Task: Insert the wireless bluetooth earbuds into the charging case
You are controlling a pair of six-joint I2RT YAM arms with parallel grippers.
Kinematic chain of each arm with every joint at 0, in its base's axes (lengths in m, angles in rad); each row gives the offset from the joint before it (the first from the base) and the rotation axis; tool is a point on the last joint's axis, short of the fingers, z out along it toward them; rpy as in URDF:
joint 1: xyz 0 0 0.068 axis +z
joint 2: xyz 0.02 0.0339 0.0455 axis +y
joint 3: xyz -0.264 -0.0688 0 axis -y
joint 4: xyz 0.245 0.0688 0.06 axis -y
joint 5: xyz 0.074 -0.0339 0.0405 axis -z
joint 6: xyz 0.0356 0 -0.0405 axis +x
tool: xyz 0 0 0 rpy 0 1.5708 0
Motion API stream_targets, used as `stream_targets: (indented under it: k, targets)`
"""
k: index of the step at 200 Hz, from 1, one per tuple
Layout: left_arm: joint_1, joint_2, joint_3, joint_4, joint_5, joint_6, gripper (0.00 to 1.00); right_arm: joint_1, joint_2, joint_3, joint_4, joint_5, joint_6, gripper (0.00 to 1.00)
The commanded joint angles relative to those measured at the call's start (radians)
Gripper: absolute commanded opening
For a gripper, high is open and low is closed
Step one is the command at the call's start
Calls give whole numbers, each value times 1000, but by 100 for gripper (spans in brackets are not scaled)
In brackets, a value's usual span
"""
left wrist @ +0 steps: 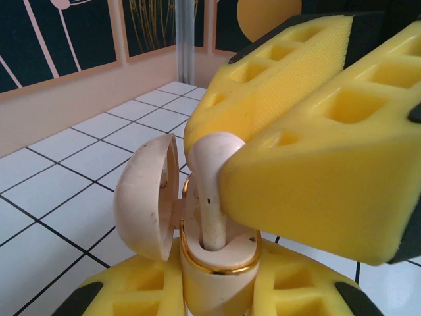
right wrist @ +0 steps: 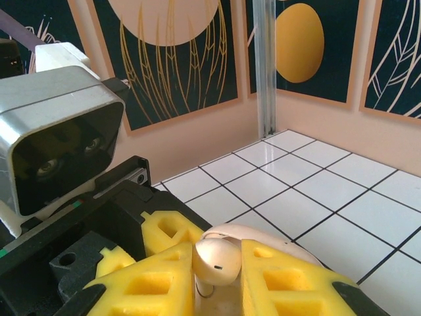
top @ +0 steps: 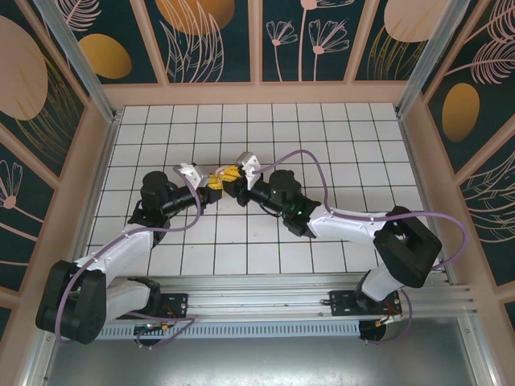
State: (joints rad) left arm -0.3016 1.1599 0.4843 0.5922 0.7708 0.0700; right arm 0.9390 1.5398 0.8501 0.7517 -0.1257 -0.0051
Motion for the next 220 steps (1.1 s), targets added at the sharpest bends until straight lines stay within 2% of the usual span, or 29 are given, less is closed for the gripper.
stream_targets:
  k: [1,76,134,220]
  targets:
    - [-6,-40,17,89,21,-1,11,21,-4,-26,-103,-41,-27,21]
    - [-5,-43,17,78,34,17,11,21,-21,-21,-117,-25,-36,27]
    - [-5,-46,17,61,37,36,11,21,-53,-14,-127,-9,-41,38]
    - [-5,-39,16,47,56,61,11,13,-143,0,-114,-70,-21,44]
